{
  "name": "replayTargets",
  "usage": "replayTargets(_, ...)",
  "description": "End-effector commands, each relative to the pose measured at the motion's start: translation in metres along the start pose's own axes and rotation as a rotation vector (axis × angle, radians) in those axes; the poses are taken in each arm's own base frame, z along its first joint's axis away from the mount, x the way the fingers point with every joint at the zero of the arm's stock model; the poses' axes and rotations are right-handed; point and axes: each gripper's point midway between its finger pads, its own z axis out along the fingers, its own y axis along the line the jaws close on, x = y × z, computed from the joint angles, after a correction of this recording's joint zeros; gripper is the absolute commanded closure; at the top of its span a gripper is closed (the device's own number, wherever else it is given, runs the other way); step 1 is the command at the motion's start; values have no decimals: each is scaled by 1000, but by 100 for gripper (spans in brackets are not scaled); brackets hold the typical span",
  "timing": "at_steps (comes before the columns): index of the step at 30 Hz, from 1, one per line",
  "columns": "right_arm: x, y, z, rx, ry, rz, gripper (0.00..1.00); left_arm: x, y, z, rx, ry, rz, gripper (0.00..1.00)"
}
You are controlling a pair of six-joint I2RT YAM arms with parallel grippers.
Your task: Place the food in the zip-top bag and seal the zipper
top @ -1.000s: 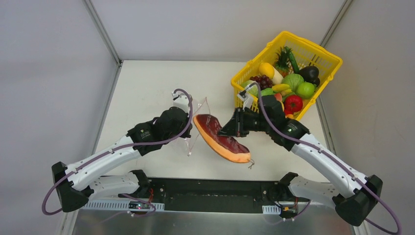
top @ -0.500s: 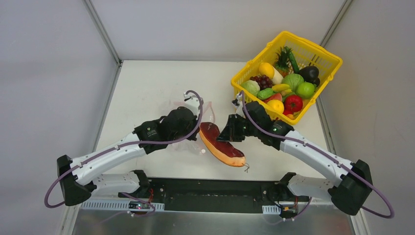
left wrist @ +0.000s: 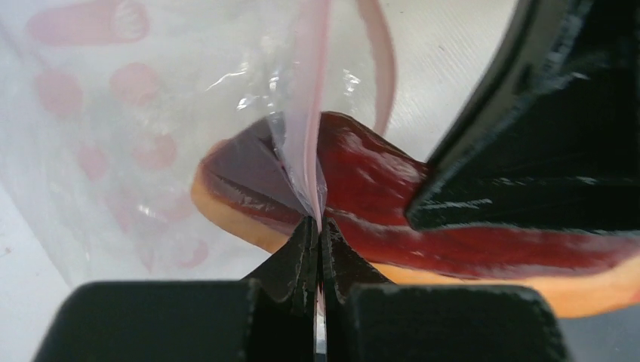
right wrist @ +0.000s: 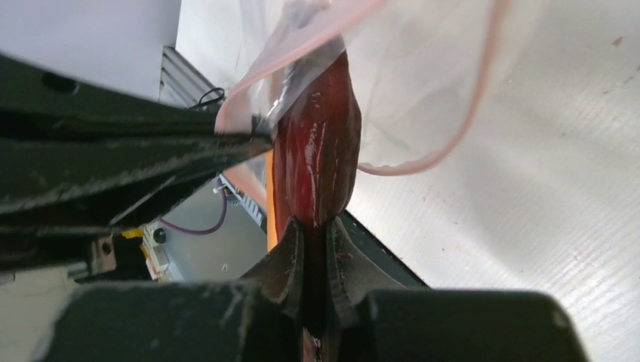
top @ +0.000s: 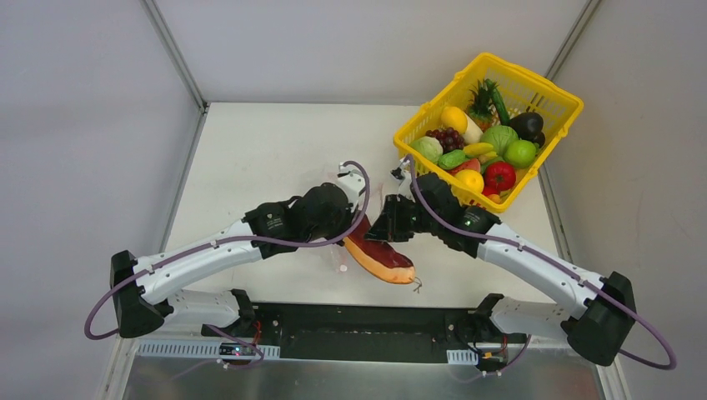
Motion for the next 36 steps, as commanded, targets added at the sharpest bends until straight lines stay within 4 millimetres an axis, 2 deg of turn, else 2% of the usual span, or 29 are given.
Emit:
replayTargets(1, -30, 6, 7, 4, -137, 47, 100, -17, -27, -11, 123, -48, 22, 100)
replayTargets(6, -43, 17, 18, -92, -210, 123, 100, -16, -49, -17, 234, -60, 28, 100)
replayTargets(10, -44, 33, 17, -185, -212, 108, 97, -15, -48, -18, 230, -63, 20, 100)
replayTargets(12, -39, 24, 24, -131, -171, 92, 95, -17, -42, -18, 195, -85, -3, 100)
replayTargets(14, -34, 3, 29, -32, -162, 103, 93, -19, -30, -18, 132, -116, -40, 100)
replayTargets(17, -29, -17, 31, 34, -183, 117, 84, -23, -12, -19, 41, -175, -126, 100)
replayTargets(19, -25, -19, 31, 37, -162, 118, 71, -26, -8, -21, 29, -210, -166, 100)
replayTargets(23, -28, -2, 16, -11, -165, 93, 43, -27, 0, -22, -9, -240, -204, 100)
replayTargets(25, -30, 9, 6, -59, -185, 72, 35, -26, 3, -20, -28, -233, -204, 100)
replayTargets(27, -31, 15, -4, -73, -195, 56, 32, -26, 4, -17, -39, -224, -208, 100)
replayTargets(29, -29, 11, -12, -52, -201, 52, 31, -23, 2, -12, -43, -212, -208, 100)
replayTargets(32, -22, -9, -20, 25, -226, 83, 29, -20, 3, -3, -64, -187, -210, 100)
replayTargets(36, -1, -40, -28, 92, -256, 142, 19, -20, 2, 1, -68, -176, -206, 100)
